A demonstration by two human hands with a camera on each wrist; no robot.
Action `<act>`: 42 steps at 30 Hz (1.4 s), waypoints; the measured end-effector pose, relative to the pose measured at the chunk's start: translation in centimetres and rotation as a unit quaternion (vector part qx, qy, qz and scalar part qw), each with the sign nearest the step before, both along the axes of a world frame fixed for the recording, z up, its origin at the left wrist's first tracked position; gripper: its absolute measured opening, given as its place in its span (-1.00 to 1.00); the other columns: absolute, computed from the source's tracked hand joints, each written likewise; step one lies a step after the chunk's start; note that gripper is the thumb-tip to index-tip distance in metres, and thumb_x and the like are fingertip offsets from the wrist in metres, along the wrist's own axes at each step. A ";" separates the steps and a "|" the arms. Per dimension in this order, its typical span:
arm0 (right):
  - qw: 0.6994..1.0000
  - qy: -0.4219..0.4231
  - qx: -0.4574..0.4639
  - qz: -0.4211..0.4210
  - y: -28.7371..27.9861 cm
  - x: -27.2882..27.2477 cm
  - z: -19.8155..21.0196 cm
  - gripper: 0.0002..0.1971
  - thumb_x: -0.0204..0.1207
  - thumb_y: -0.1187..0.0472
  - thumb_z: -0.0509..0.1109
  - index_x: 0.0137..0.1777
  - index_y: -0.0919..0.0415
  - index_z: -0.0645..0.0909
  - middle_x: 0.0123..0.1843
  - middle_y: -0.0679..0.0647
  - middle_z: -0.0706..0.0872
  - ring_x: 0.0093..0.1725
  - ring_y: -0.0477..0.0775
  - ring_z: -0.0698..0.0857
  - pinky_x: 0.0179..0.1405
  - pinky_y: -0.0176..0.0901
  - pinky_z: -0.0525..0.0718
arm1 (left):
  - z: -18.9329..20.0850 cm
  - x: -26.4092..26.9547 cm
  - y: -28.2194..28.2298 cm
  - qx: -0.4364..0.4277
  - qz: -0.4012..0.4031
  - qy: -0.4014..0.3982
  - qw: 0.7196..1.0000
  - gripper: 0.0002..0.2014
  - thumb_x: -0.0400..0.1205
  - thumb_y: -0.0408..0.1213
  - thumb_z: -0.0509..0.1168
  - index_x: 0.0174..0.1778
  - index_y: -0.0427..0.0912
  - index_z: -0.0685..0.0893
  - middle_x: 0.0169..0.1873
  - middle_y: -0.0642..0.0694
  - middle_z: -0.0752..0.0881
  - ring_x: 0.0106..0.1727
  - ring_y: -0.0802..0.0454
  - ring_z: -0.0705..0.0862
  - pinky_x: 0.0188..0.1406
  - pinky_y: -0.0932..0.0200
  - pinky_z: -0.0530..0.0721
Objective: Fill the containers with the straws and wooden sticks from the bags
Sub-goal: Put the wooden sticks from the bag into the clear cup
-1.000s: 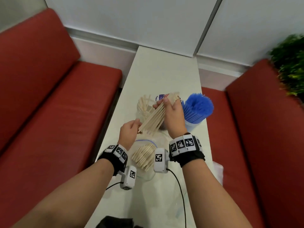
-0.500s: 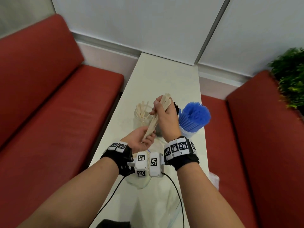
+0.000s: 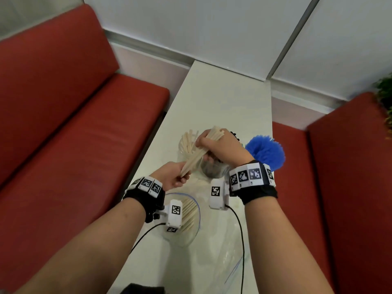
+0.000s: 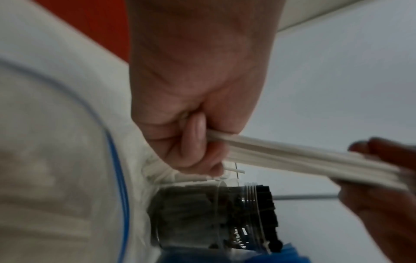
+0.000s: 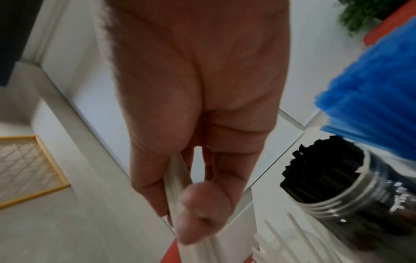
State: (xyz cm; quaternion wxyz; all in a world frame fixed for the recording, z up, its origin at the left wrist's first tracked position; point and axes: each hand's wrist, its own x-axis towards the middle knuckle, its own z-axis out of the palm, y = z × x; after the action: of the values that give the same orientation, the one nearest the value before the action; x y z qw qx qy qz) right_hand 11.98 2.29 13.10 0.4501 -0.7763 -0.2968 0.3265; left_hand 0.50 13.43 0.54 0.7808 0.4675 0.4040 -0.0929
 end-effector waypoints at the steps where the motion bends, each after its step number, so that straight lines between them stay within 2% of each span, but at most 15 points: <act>1: 1.000 -0.013 0.000 -0.009 0.3 0.4 0.5 -0.88 0.53 0.32 0.44 -0.12 0.41 0.72 -0.57 0.04 0.66 -0.61 0.05 0.62 -0.58 -0.29 0.51 | 0.2 0.0 0.4 0.059 -0.027 0.034 0.997 -0.68 0.73 -0.24 0.09 -0.29 -0.28 0.54 -0.50 -0.14 0.50 -0.64 0.08 0.38 -0.77 0.36 0.22; 5: 0.989 -0.132 0.007 -0.063 1.9 2.0 0.7 -0.86 0.50 0.27 0.36 -0.26 0.20 0.69 -0.55 0.06 0.69 -0.62 0.01 0.62 -0.46 -0.17 0.56 | 1.7 -0.4 2.0 0.156 -0.242 0.114 0.951 -0.72 0.64 -0.30 0.13 -0.25 -0.36 0.65 -0.43 -0.22 0.61 -0.56 -0.02 0.53 -0.62 0.28 0.50; 7: 0.979 -0.194 -0.019 -0.060 3.4 2.2 -0.5 -0.82 0.51 0.28 0.34 -0.33 0.21 0.65 -0.53 0.08 0.69 -0.53 0.05 0.70 -0.36 -0.18 0.59 | 2.3 -0.4 1.7 0.113 -0.372 0.109 0.915 -0.73 0.64 -0.38 0.16 -0.08 -0.46 0.73 -0.23 -0.34 0.76 -0.34 -0.12 0.74 -0.27 0.13 0.77; 10: 0.982 -0.165 -0.048 -0.073 5.4 1.8 -3.8 -0.81 0.51 0.34 0.38 -0.34 0.31 0.58 -0.47 0.14 0.61 -0.47 0.12 0.61 -0.48 -0.29 0.50 | 1.9 -0.2 -0.1 0.090 -0.511 0.112 0.848 -0.68 0.65 -0.60 0.14 0.27 -0.55 0.63 0.16 -0.45 0.72 0.19 -0.30 0.74 0.33 -0.08 0.64; 14: 0.980 -0.147 -0.114 -0.067 6.3 1.4 -8.0 -0.63 0.52 0.32 0.39 -0.47 0.12 0.35 -0.47 0.02 0.50 -0.33 0.14 0.56 -0.56 -0.32 0.31 | 1.2 -0.5 -2.6 0.286 -0.658 0.154 0.679 -0.63 0.64 -0.44 0.28 0.36 -0.13 0.69 0.29 -0.09 0.70 0.26 -0.04 0.68 0.27 0.12 0.64; 16: 0.974 -0.148 -0.155 -0.073 6.3 1.3 -8.8 -0.72 0.53 0.27 0.39 -0.38 0.16 0.44 -0.36 0.05 0.59 -0.24 0.18 0.63 -0.46 -0.25 0.44 | 0.1 -1.1 -3.7 0.389 -0.656 0.142 0.631 -0.61 0.70 -0.34 0.20 0.48 -0.09 0.56 0.38 -0.06 0.62 0.25 -0.01 0.63 0.18 0.18 0.58; 18: 0.976 -0.128 -0.144 -0.097 6.0 1.0 -9.1 -0.91 0.52 0.25 0.45 -0.10 0.26 0.63 -0.11 0.17 0.71 -0.08 0.27 0.75 -0.16 0.02 0.75 | -1.8 -1.8 -5.1 0.497 -0.597 0.137 0.615 -0.63 0.77 -0.30 0.07 0.51 -0.20 0.48 0.44 -0.15 0.56 0.38 -0.10 0.57 0.35 0.06 0.49; 21: 0.980 -0.100 -0.106 -0.138 5.5 0.7 -9.0 -0.69 0.47 0.27 0.54 0.18 0.29 0.62 0.10 0.27 0.72 0.02 0.36 0.79 0.03 0.27 0.80 | -4.7 -2.3 -6.9 0.553 -0.524 0.172 0.625 -0.57 0.77 -0.15 0.09 0.53 -0.24 0.40 0.48 -0.20 0.48 0.46 -0.16 0.49 0.49 -0.03 0.43; 24: 0.978 -0.127 -0.085 -0.143 5.3 0.6 -8.6 -0.63 0.48 0.30 0.58 0.25 0.26 0.60 0.13 0.29 0.69 0.06 0.31 0.75 0.07 0.19 0.77 | -6.3 -3.0 -7.6 0.559 -0.518 0.210 0.613 -0.37 0.69 0.04 0.22 0.58 -0.28 0.28 0.50 -0.25 0.40 0.48 -0.19 0.42 0.49 -0.01 0.42; 26: 0.972 -0.178 -0.076 -0.134 5.0 0.2 -8.3 -0.69 0.56 0.28 0.50 0.28 0.25 0.61 0.16 0.26 0.67 0.10 0.26 0.70 0.05 -0.02 0.63 | -6.6 -3.3 -7.6 0.573 -0.514 0.229 0.596 -0.42 0.71 -0.06 0.25 0.56 -0.29 0.31 0.49 -0.26 0.41 0.48 -0.19 0.43 0.48 -0.01 0.43; 30: 0.970 -0.225 -0.015 -0.091 3.8 -2.4 -8.1 -0.76 0.67 0.32 0.25 0.26 0.25 0.66 0.12 0.21 0.70 0.04 0.17 0.66 0.01 -0.06 0.57 | -6.4 -2.8 -6.8 0.569 -0.511 0.208 0.610 -0.63 0.77 -0.30 0.10 0.50 -0.28 0.43 0.46 -0.22 0.52 0.45 -0.14 0.52 0.48 0.00 0.46; 33: 0.988 -0.154 -0.004 -0.030 2.7 -4.7 -8.5 -0.73 0.63 0.39 0.21 0.14 0.18 0.71 -0.12 0.27 0.76 -0.23 0.20 0.70 -0.18 0.03 0.66 | -5.6 -3.6 -6.5 0.556 -0.549 0.210 0.588 -0.63 0.78 -0.25 0.10 0.51 -0.22 0.41 0.48 -0.12 0.49 0.49 -0.12 0.48 0.52 0.01 0.40; 35: 0.994 -0.108 -0.022 0.011 1.8 -5.9 -8.9 -0.72 0.59 0.41 0.20 0.01 0.11 0.71 -0.18 0.30 0.76 -0.22 0.27 0.76 -0.19 0.11 0.74 | -4.6 -4.3 -6.6 0.545 -0.560 0.233 0.580 -0.64 0.80 -0.22 0.01 0.53 -0.11 0.34 0.50 0.01 0.37 0.55 -0.13 0.39 0.51 0.02 0.33; 39: 0.990 -0.094 -0.098 0.041 0.0 -7.4 -10.4 -0.72 0.53 0.40 0.20 -0.22 0.13 0.70 -0.28 0.14 0.74 -0.27 0.15 0.72 -0.18 0.06 0.77 | -3.8 -3.8 -6.6 0.567 -0.505 0.172 0.628 -0.65 0.79 -0.37 0.01 0.49 -0.26 0.45 0.48 -0.19 0.51 0.48 -0.11 0.51 0.46 0.06 0.45; 42: 0.977 -0.083 -0.179 0.075 -1.2 -7.7 -11.8 -0.68 0.51 0.44 0.18 -0.25 0.09 0.70 -0.08 0.12 0.80 -0.10 0.09 0.73 -0.11 -0.14 0.65 | -2.8 -4.1 -6.6 0.565 -0.481 0.175 0.648 -0.68 0.76 -0.42 0.00 0.41 -0.31 0.48 0.38 -0.25 0.58 0.40 -0.13 0.57 0.39 0.04 0.51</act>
State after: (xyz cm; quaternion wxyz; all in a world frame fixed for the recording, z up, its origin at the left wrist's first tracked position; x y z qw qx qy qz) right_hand 4.23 1.05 1.34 0.2520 -0.8443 -0.3273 0.3414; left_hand -3.58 6.82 -2.28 0.1262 0.9217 0.2257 -0.2892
